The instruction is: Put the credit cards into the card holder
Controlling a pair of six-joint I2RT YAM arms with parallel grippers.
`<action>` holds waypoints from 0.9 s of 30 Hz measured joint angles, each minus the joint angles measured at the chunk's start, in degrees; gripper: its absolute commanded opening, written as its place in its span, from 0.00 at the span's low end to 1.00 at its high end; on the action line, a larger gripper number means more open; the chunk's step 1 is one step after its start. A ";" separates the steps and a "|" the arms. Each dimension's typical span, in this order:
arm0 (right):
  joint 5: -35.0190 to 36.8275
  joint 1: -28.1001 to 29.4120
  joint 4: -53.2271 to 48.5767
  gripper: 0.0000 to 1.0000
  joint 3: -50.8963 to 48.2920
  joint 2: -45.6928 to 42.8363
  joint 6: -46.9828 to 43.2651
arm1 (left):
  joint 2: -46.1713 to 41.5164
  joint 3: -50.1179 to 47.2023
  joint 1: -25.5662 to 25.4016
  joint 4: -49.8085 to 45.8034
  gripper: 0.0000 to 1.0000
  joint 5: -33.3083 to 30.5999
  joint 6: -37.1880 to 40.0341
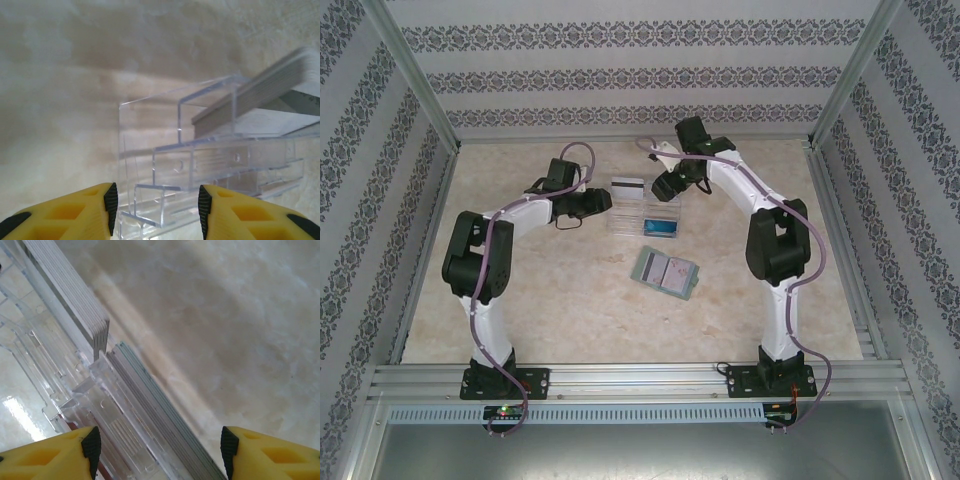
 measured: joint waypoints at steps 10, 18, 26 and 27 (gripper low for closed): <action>3.39 0.02 -0.48 0.65 2.21 2.95 0.07 | 0.50 0.52 -0.02 0.07 0.48 0.17 0.20; 3.80 0.00 -0.50 0.62 3.13 2.95 0.35 | 0.52 0.66 -0.02 0.00 0.48 0.17 0.22; 3.76 -0.17 -0.55 0.58 4.63 2.95 0.68 | 0.57 0.74 -0.02 -0.02 0.48 0.22 0.22; 3.76 -0.24 -0.72 0.57 4.79 2.95 0.70 | 0.57 0.74 -0.02 -0.04 0.48 0.22 0.22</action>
